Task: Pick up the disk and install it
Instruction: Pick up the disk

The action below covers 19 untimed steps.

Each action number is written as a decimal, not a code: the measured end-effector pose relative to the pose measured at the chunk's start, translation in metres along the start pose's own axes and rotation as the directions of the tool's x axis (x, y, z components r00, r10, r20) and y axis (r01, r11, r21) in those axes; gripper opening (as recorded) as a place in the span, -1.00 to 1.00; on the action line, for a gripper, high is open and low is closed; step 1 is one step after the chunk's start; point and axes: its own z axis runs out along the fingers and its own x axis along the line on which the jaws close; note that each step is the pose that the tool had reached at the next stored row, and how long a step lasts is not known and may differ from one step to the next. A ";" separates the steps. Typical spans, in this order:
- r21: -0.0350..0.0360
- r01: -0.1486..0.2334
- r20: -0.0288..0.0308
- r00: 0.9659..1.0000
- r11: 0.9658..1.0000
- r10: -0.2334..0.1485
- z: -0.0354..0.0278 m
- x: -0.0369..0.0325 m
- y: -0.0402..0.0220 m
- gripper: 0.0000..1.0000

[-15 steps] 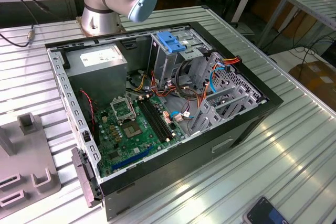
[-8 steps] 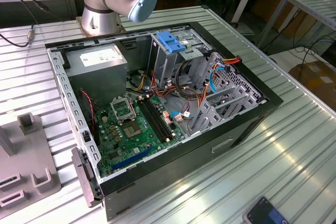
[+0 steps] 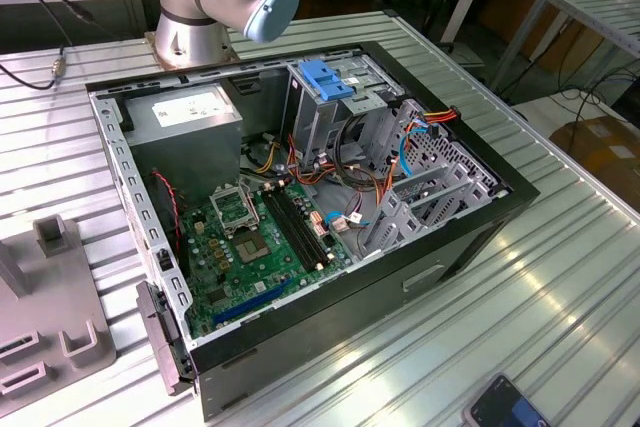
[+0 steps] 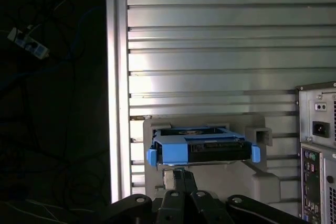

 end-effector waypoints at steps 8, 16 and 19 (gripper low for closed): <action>-0.001 0.055 0.000 0.998 0.998 -0.055 0.0000 0.0000 0.0000 -0.80; -0.003 0.127 0.000 0.992 0.992 -0.127 0.0000 0.0000 0.0000 -0.80; -0.004 0.148 0.000 0.989 0.989 -0.148 0.0000 0.0000 0.0000 -0.80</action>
